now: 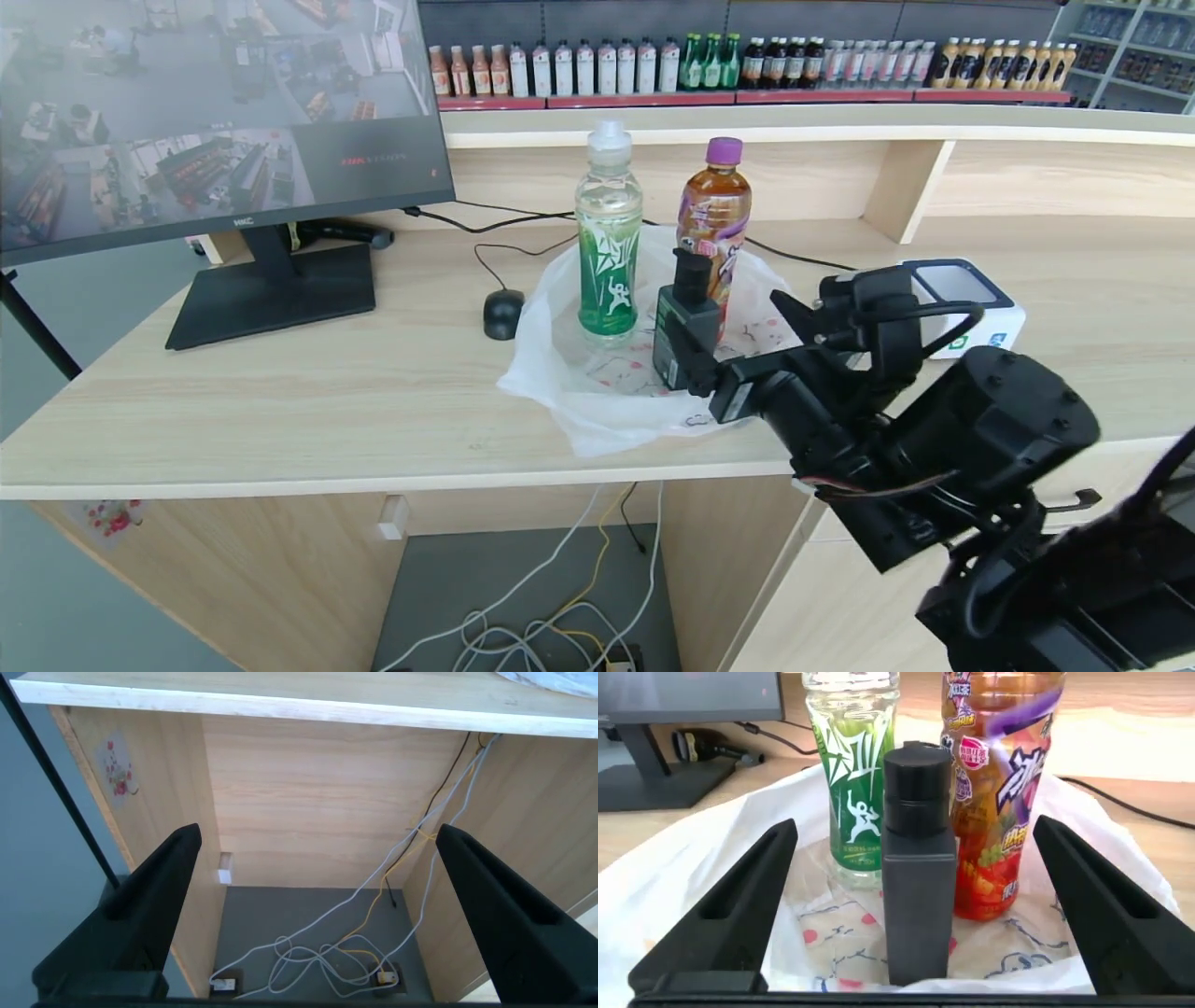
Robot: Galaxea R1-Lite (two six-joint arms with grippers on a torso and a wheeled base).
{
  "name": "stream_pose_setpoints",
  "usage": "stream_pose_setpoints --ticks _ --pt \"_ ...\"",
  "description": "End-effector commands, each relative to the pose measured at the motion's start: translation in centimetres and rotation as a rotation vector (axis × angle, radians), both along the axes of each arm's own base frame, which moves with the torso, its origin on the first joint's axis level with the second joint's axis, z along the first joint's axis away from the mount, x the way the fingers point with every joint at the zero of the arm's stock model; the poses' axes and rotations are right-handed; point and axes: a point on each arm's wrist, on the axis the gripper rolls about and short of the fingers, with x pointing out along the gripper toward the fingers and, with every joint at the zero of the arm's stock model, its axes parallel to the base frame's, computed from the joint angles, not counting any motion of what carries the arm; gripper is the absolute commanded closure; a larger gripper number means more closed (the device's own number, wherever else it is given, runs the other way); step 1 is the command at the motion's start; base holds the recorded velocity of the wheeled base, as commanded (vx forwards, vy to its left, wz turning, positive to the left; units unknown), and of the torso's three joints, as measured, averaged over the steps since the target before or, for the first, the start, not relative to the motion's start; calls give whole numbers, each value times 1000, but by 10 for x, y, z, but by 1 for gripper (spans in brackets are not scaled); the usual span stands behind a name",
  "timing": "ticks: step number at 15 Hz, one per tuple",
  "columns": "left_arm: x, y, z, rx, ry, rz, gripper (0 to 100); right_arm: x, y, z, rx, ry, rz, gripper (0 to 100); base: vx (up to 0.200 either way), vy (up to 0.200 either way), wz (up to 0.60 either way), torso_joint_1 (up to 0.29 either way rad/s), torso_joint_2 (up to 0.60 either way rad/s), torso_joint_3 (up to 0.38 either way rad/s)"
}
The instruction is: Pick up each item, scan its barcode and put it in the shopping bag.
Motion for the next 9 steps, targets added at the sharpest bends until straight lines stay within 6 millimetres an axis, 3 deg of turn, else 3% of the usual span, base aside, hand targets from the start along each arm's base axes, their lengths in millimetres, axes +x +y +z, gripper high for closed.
stream_pose_setpoints --ticks 1,3,6,9 --pt "0 0 0 0 0 0 0 -44 -35 18 37 -11 15 0 0 0 0 0 0 0" --pt "0 0 0 0 0 0 0 -83 -71 19 65 2 21 0 0 0 0 0 0 0" --pt "0 0 0 0 0 0 0 -136 -116 -4 33 43 22 0 0 0 0 0 0 0" --pt "0 0 0 0 0 0 0 -152 -122 0 30 19 70 0 0 0 0 0 0 0"
